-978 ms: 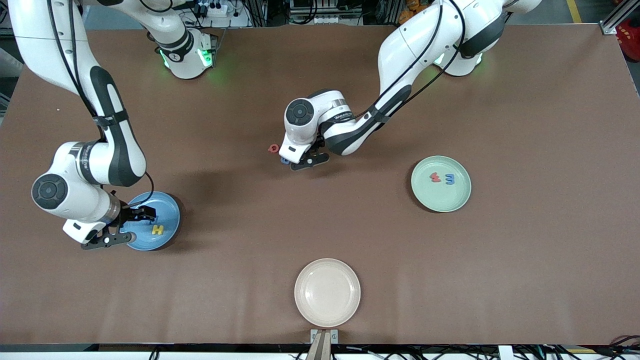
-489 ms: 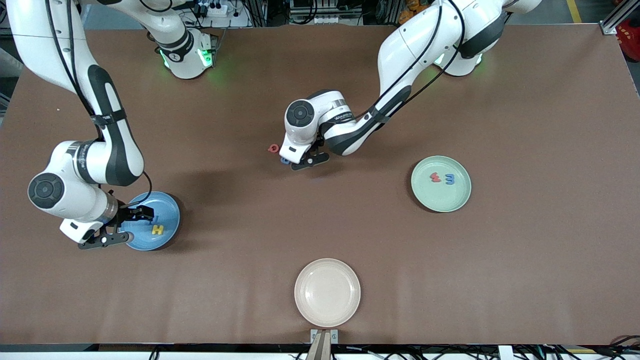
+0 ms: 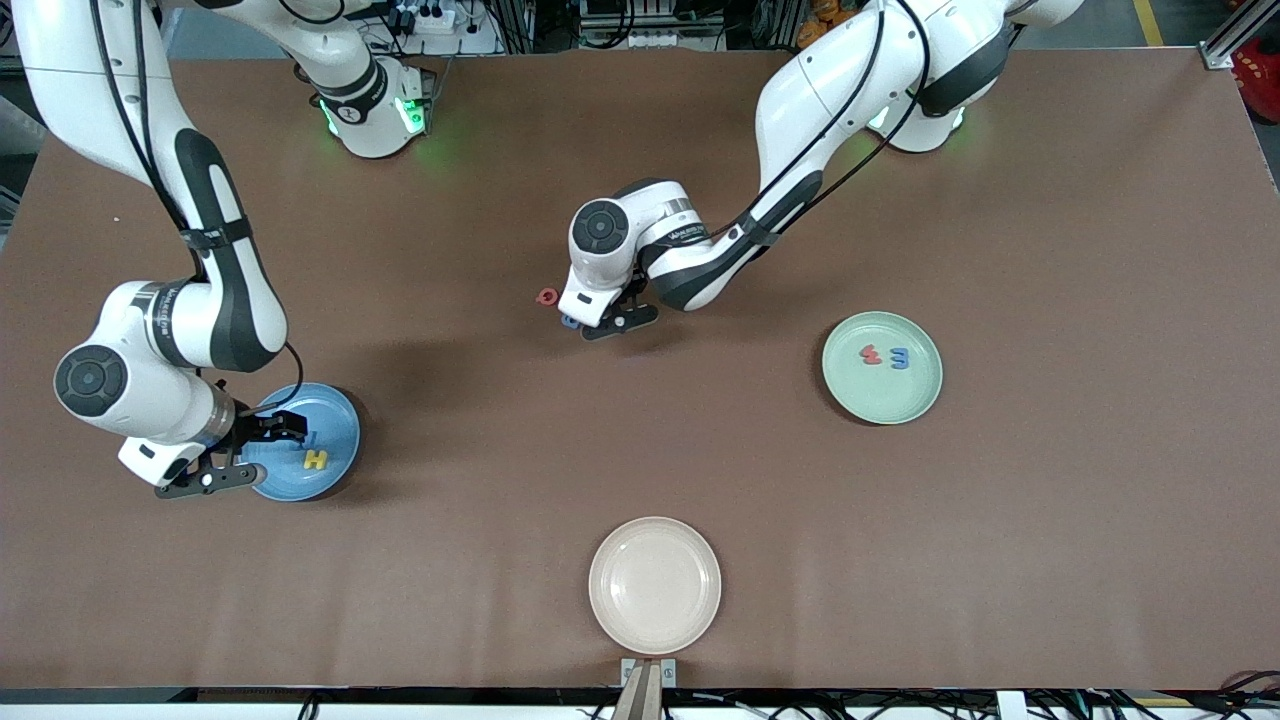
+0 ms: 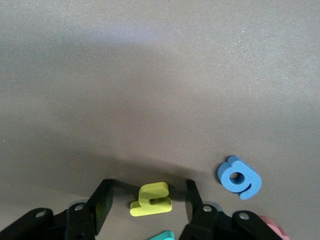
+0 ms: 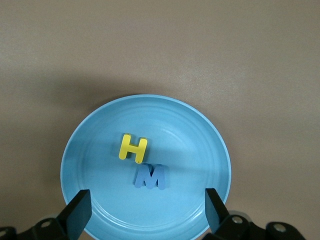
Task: Sort uppercase to blue plate, lowercase to green plate
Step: 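Lower the left gripper and grasp the yellow lowercase n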
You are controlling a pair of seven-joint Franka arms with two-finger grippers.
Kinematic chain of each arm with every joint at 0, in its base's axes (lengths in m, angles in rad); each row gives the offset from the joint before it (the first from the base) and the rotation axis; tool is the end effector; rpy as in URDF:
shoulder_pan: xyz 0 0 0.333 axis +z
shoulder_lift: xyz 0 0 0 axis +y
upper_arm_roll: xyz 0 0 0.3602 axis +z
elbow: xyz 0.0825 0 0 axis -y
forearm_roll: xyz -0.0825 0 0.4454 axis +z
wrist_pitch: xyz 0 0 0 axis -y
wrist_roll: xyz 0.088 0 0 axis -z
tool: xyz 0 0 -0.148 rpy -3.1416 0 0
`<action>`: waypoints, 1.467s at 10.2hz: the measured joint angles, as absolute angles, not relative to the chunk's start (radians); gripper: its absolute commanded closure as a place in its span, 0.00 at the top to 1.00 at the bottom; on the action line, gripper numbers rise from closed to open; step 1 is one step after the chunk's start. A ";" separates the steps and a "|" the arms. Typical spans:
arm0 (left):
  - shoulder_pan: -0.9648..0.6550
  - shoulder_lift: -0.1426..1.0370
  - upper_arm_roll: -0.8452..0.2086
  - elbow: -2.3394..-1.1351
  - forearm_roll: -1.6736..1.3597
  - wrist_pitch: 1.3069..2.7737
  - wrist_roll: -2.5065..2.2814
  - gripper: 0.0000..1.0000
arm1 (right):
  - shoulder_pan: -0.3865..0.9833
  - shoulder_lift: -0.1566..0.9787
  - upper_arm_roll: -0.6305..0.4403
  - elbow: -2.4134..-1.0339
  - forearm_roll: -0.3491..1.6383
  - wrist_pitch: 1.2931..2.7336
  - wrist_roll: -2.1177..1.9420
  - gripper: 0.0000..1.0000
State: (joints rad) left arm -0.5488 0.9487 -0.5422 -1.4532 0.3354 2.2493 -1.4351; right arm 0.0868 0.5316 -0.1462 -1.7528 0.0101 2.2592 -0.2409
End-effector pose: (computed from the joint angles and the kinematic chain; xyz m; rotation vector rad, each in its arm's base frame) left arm 0.4376 -0.6603 0.1163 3.0461 0.4860 -0.2689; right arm 0.7283 -0.0361 0.2260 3.0641 0.2984 -0.0452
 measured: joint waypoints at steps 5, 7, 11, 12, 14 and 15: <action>-0.549 0.945 -0.543 -1.452 0.333 2.240 -1.435 0.40 | 0.087 0.528 -0.146 -1.753 0.010 2.254 -0.241 1.00; -0.548 0.944 -0.542 -1.451 0.322 2.240 -1.435 0.38 | 0.087 0.528 -0.146 -1.753 0.010 2.254 -0.241 1.00; -0.548 0.944 -0.542 -1.450 0.317 2.239 -1.435 0.29 | 0.087 0.528 -0.145 -1.750 0.010 2.254 -0.241 1.00; -0.548 0.944 -0.543 -1.450 0.317 2.239 -1.435 0.28 | 0.087 0.528 -0.145 -1.750 0.010 2.254 -0.241 1.00; -0.548 0.944 -0.543 -1.450 0.317 2.238 -1.435 0.23 | 0.087 0.528 -0.145 -1.750 0.010 2.254 -0.241 1.00; -0.548 0.944 -0.543 -1.450 0.316 2.238 -1.435 0.21 | 0.087 0.528 -0.145 -1.750 0.010 2.254 -0.241 1.00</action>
State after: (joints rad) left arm -0.5478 0.9436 -0.5426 -1.4498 0.3164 2.2378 -1.4351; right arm 0.0869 0.5280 -0.1447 -1.7504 0.0101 2.2537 -0.2411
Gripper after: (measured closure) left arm 0.709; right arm 0.000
